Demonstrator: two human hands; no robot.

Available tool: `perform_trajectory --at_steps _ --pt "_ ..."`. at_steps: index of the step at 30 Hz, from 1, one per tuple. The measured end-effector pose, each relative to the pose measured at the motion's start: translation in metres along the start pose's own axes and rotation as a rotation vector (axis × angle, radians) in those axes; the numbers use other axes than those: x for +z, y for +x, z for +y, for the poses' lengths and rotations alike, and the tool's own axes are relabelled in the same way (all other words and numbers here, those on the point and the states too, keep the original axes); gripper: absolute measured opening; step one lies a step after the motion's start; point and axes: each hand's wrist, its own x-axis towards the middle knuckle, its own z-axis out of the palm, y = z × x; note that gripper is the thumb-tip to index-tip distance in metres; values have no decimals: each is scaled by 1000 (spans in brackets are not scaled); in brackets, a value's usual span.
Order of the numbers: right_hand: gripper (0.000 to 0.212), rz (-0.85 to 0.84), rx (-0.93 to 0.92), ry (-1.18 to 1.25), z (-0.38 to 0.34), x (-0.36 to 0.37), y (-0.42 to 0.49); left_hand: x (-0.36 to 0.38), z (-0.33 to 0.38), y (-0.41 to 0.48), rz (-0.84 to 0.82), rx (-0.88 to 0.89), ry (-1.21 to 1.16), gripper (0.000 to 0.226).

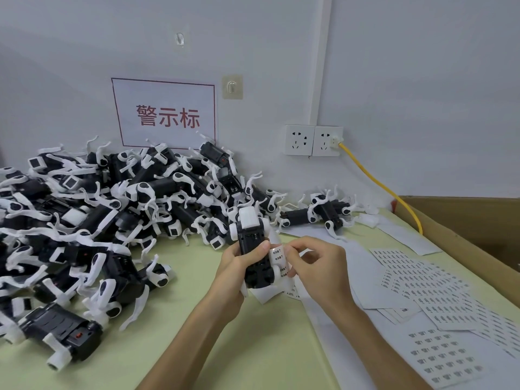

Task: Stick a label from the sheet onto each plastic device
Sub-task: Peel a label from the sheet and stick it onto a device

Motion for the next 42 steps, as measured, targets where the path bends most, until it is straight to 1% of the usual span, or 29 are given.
perform_trajectory --at_steps 6,8,12,15,18,19,20,21,24,26,32,36,40,42 --pt "29 41 55 13 0 0 0 1 2 -2 -2 10 -12 48" --pt "25 70 77 3 1 0 0 2 3 -1 59 16 -12 45" --pt "20 112 134 9 3 -3 2 0 4 2 221 42 -7 25" --pt "22 138 139 11 4 -3 3 -3 10 0 298 124 -2 20" --pt "20 146 127 17 5 -3 3 -3 17 -4 397 268 50 16" --pt "21 149 122 17 5 -2 3 -3 19 -5 396 311 79 17" --pt "22 154 120 13 5 -2 2 -3 23 -6 348 334 93 18" --pt "22 161 119 9 5 -2 2 -3 25 -7 256 325 75 21" --pt "21 191 114 3 5 -2 2 0 29 -11 -71 159 -78 29" --pt "21 211 91 0 4 -3 2 3 26 -13 -178 85 -111 32" --pt "18 217 60 11 -1 -2 0 6 20 -14 -228 96 -87 36" --pt "26 154 44 12 -4 -1 -2 4 18 -12 -206 97 -30 44" --pt "15 71 59 46 -5 -2 -2 3 17 -10 -180 125 -12 50" --pt "16 50 96 107 -7 -4 0 2 15 -8 -161 149 -2 55"
